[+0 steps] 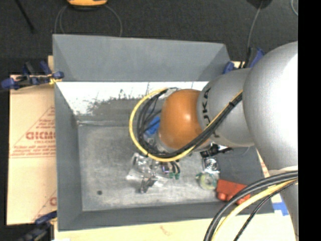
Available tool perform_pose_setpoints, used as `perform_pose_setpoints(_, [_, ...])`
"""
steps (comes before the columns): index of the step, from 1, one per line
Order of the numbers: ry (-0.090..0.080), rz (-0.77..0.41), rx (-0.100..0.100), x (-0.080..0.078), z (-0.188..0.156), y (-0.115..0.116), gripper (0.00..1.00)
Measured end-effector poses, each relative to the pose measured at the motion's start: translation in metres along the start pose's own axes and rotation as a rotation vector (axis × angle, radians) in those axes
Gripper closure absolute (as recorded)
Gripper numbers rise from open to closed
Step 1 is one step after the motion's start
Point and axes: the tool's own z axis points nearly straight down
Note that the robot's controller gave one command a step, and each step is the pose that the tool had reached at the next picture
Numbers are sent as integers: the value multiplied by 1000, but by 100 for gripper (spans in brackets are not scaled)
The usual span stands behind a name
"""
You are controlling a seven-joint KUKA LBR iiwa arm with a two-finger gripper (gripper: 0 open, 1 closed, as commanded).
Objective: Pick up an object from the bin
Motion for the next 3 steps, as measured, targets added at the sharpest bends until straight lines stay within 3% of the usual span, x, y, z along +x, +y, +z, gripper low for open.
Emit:
perform_pose_setpoints(1, [-9, 3, -1, -3, -2, 0, 100])
perform_pose_setpoints(2, [8, 6, 2, -3, -17, 0, 100])
perform_pose_setpoints(3, [7, 10, 2, -4, -57, -1, 100])
